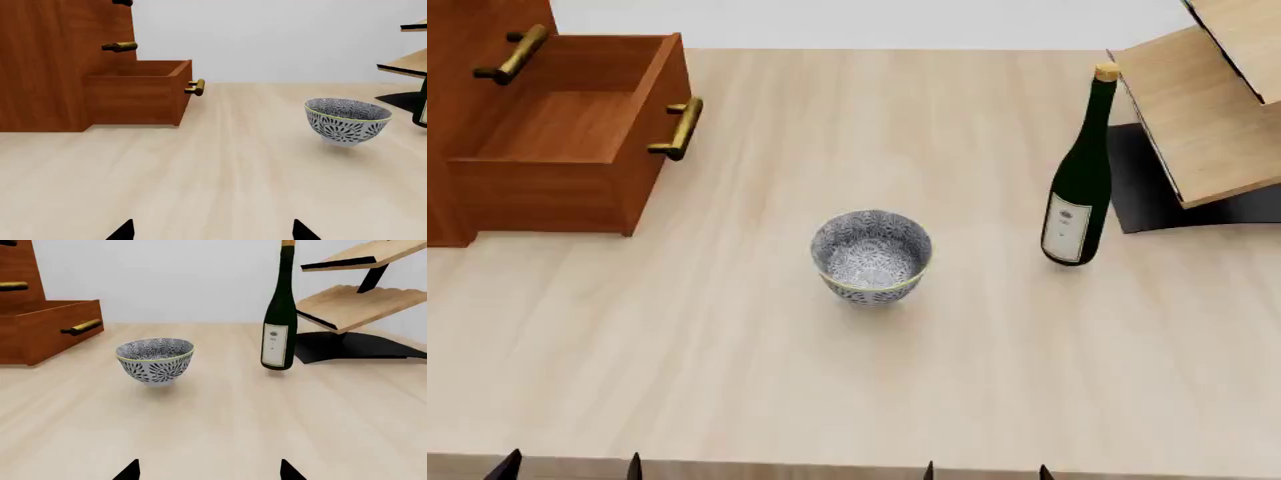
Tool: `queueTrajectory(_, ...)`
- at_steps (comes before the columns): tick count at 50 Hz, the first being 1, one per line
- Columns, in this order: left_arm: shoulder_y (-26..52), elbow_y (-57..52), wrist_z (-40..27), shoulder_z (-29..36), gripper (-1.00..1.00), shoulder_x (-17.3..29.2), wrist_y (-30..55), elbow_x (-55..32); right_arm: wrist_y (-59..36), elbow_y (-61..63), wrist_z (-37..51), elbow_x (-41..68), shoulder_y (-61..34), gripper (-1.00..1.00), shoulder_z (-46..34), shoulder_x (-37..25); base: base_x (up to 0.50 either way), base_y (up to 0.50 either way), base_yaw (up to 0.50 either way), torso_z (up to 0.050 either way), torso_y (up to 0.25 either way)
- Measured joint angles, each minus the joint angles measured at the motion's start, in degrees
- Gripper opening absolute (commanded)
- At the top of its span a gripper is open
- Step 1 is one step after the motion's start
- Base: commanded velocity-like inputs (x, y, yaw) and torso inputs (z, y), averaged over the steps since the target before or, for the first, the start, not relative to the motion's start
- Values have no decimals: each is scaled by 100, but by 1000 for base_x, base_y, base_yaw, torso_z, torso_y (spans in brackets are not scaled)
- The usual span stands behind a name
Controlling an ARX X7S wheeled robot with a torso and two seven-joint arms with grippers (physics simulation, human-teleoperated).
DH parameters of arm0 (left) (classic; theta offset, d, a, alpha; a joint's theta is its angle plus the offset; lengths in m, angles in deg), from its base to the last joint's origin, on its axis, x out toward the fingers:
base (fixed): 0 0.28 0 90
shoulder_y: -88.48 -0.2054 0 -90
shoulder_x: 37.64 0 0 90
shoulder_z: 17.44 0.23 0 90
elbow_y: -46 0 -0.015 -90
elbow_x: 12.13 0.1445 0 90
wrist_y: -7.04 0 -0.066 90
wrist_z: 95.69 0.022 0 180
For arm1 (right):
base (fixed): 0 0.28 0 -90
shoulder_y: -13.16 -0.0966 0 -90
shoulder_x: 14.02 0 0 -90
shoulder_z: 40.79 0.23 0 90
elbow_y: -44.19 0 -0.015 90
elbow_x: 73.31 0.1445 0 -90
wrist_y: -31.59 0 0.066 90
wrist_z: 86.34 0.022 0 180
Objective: Put the wine bottle in the bottom drawer of the cabinet.
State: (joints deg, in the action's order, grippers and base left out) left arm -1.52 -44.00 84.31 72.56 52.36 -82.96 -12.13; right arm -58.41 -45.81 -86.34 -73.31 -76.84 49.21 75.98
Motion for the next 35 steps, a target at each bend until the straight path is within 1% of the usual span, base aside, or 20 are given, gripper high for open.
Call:
queueTrajectory(14,18,33,-276,236,100,138,-23,39,82,-6,271,-183,25,100,-256,-148,0,0,0,2,0)
queueTrajectory(35,23,18,-499,610,100,381,-51,-41,135,6,596,-160,47,100,-556,-373,0,0,0,50,0)
